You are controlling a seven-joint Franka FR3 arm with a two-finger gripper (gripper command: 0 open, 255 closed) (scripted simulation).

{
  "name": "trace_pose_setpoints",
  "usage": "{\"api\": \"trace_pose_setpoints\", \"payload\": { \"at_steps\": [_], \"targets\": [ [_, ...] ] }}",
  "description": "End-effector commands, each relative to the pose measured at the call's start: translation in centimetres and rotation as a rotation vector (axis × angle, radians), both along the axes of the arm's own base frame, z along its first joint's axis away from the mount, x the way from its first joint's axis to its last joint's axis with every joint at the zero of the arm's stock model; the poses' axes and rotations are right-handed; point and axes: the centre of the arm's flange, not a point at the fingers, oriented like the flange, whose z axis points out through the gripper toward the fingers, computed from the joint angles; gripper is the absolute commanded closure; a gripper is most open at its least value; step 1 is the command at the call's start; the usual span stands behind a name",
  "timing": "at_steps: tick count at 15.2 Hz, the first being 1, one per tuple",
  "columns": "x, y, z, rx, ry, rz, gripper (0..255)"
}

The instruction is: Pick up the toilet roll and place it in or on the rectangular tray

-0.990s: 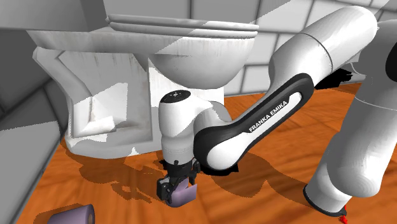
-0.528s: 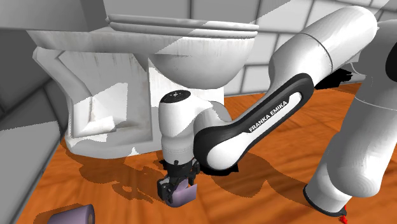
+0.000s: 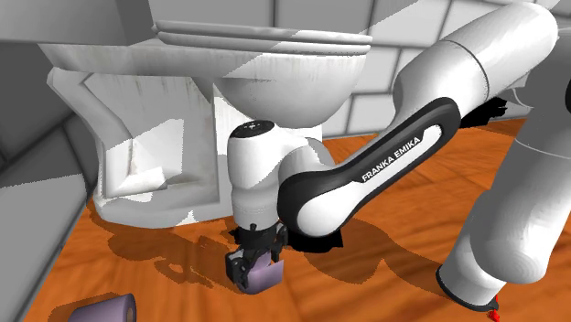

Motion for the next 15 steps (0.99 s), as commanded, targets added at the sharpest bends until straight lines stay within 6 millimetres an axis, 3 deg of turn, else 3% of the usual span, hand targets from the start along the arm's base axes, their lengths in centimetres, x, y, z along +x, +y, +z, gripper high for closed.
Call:
{"api": "trace_pose_setpoints", "payload": {
  "at_steps": [1, 15],
  "targets": [
    [0.0, 0.0, 1.0, 0.0, 0.0, 0.0, 255],
    [0.0, 0.0, 8.4, 0.0, 0.0, 0.0, 255]
  ]
}}
